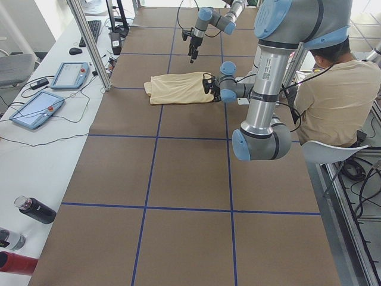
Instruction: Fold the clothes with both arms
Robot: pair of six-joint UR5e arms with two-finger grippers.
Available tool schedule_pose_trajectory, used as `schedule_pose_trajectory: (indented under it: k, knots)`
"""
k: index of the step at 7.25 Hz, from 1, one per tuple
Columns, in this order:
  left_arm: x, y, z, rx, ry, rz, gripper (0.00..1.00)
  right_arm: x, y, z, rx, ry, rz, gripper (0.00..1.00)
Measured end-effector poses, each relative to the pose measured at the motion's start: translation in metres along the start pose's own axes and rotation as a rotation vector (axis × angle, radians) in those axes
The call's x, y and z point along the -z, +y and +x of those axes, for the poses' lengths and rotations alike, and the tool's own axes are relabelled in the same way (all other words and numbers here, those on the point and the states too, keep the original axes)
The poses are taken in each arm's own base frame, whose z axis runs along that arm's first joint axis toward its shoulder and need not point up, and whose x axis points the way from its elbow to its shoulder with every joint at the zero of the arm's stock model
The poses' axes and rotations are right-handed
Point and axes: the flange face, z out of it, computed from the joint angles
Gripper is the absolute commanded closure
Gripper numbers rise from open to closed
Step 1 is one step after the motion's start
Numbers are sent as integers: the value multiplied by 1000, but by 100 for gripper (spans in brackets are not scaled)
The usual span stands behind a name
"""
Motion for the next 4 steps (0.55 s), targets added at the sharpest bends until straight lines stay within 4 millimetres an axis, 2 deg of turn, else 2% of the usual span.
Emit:
schedule_pose_trajectory:
  k: [2, 3, 4]
  knots:
    - [-1, 0, -1, 8, -2, 0, 47, 0, 0, 0, 0, 0, 0, 0]
    - [-2, 1, -1, 8, -3, 0, 53, 0, 0, 0, 0, 0, 0, 0]
    - [-3, 1, -2, 8, -5, 0, 66, 0, 0, 0, 0, 0, 0, 0]
